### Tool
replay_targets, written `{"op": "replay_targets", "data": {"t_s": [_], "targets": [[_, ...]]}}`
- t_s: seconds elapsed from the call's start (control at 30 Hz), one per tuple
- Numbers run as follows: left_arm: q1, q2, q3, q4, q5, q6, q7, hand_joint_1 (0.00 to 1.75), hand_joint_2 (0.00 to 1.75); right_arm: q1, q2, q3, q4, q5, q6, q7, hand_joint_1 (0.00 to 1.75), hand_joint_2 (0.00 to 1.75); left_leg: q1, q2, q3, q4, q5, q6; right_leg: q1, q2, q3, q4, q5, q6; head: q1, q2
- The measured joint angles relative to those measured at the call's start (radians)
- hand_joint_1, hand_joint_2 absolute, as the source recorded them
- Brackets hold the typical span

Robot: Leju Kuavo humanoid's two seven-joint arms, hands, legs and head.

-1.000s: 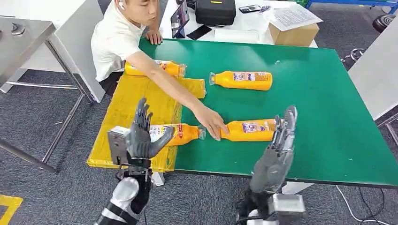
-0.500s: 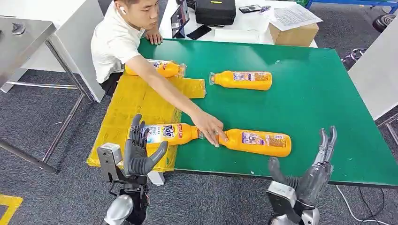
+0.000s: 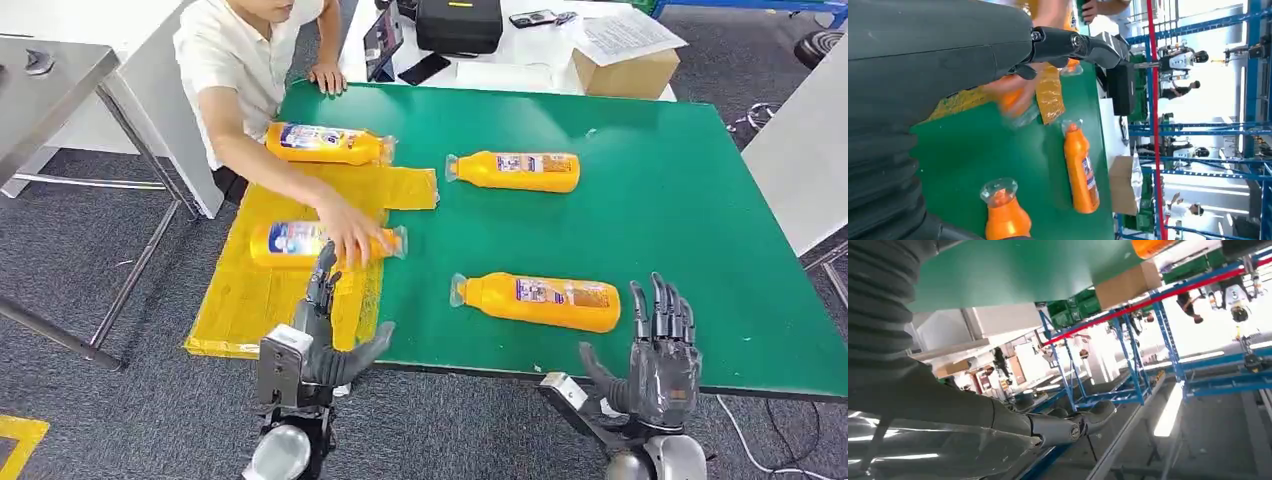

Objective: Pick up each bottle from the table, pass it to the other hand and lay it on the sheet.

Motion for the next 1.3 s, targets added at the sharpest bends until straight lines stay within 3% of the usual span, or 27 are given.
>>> {"op": "replay_targets", "data": {"t_s": [0.1, 0.2, 0.3, 0.6, 0.77, 1.13, 1.3], "targets": [[-0.001, -0.002, -0.002, 0.006, -0.002, -0.005, 0.002, 0.0, 1.75, -0.019, -0.006, -0.011, 0.034, 0.029, 0.0, 0.019, 0.0, 1.75, 0.0, 0.0, 0.0, 0.0, 0.0, 0.0, 0.0, 0.0, 0.0, 0.0, 0.0, 0.0, 0.0, 0.0], [-0.002, -0.004, -0.002, 0.008, -0.014, -0.017, 0.006, 0.0, 1.75, -0.045, -0.039, -0.001, 0.096, 0.08, 0.0, 0.136, 0.0, 1.75, 0.0, 0.0, 0.0, 0.0, 0.0, 0.0, 0.0, 0.0, 0.0, 0.0, 0.0, 0.0, 0.0, 0.0], [-0.002, -0.007, -0.002, 0.008, -0.031, -0.027, 0.011, 0.0, 1.75, -0.071, -0.093, 0.05, 0.164, 0.102, 0.0, 0.275, 0.0, 1.75, 0.0, 0.0, 0.0, 0.0, 0.0, 0.0, 0.0, 0.0, 0.0, 0.0, 0.0, 0.0, 0.0, 0.0], [-0.002, -0.013, -0.006, 0.008, -0.053, -0.055, 0.028, 0.0, 1.75, -0.193, -0.253, 0.269, 0.47, 0.056, 0.0, 0.466, 0.0, 1.75, 0.0, 0.0, 0.0, 0.0, 0.0, 0.0, 0.0, 0.0, 0.001, 0.0, 0.0, 0.0, 0.0, 0.0], [-0.004, -0.016, -0.015, 0.008, -0.06, -0.059, 0.039, 0.0, 1.75, -0.256, -0.294, 0.392, 0.615, 0.04, 0.0, 0.495, 0.0, 1.75, 0.0, 0.0, 0.0, 0.0, 0.0, 0.0, 0.0, 0.0, 0.001, 0.0, 0.0, 0.0, 0.0, 0.0], [-0.026, -0.023, -0.021, 0.017, -0.06, -0.072, 0.048, 0.0, 1.75, -0.375, -0.334, 0.53, 0.773, 0.099, 0.019, 0.561, 0.0, 1.75, 0.0, 0.004, 0.005, 0.0, 0.0, 0.0, 0.0, 0.001, 0.004, 0.0, 0.001, 0.0, 0.0, 0.0], [-0.034, -0.027, -0.021, 0.022, -0.057, -0.073, 0.053, 0.0, 1.75, -0.441, -0.35, 0.601, 0.836, 0.146, 0.058, 0.662, 0.0, 1.75, 0.0, 0.005, 0.008, 0.0, 0.001, 0.001, 0.0, 0.002, 0.006, 0.0, 0.003, -0.003, 0.0, 0.0]]}}
